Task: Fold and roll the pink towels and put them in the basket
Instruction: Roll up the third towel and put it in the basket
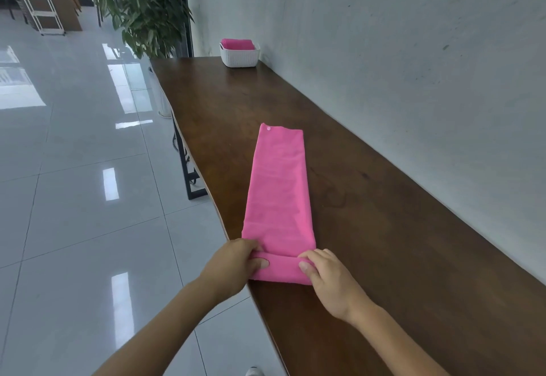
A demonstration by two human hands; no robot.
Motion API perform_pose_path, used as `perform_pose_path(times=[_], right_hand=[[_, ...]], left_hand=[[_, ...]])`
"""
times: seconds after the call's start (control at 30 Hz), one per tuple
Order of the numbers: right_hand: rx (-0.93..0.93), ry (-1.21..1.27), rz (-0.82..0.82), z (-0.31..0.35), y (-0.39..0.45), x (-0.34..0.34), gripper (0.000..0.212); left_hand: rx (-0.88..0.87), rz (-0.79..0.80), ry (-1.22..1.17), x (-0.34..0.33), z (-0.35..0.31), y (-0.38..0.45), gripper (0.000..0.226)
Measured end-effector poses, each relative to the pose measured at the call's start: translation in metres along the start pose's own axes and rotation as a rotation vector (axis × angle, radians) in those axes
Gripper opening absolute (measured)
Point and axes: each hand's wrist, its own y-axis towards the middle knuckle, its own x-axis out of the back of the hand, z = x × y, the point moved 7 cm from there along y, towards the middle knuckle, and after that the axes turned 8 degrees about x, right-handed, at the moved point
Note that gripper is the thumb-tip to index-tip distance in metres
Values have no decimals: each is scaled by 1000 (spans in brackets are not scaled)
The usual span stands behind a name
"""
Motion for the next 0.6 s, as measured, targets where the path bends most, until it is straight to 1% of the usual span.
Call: perform_pose_path(times=[0.07,0.13,0.2,0.23,0.3,0.33,0.4,0.43,0.5,0.6], right_hand=[[-54,29,-42,-4,6,0,21],[-116,23,-123,-6,10,2,16],[-151,-43,-235,-5,12,7,13],[-166,-64,-291,-4,12,11,14],[-183,-81,-390,-3,11,17,18],[-176,-93,-432,-2,10,18,22],[-129,-121,-482,2,5,17,35],[-94,-118,-488,4,1,14,41],[-40,-90,-479,3,-7,7,45],[-5,-62,-403,-3,-16,-7,55]], left_hand=[[-64,-219,45,5,-2,-4,11],[-160,-410,176,3,-7,-13,12],[-272,-516,315,-6,-12,-22,19],[-306,-534,353,-12,-12,-25,25],[-299,-524,387,-19,-9,-24,40],[-284,-508,402,-22,-7,-22,46],[-259,-480,401,-23,-5,-18,51],[-246,-469,378,-22,-4,-16,52],[-210,-450,313,-18,-2,-12,55],[-157,-392,223,-14,4,-5,57]])
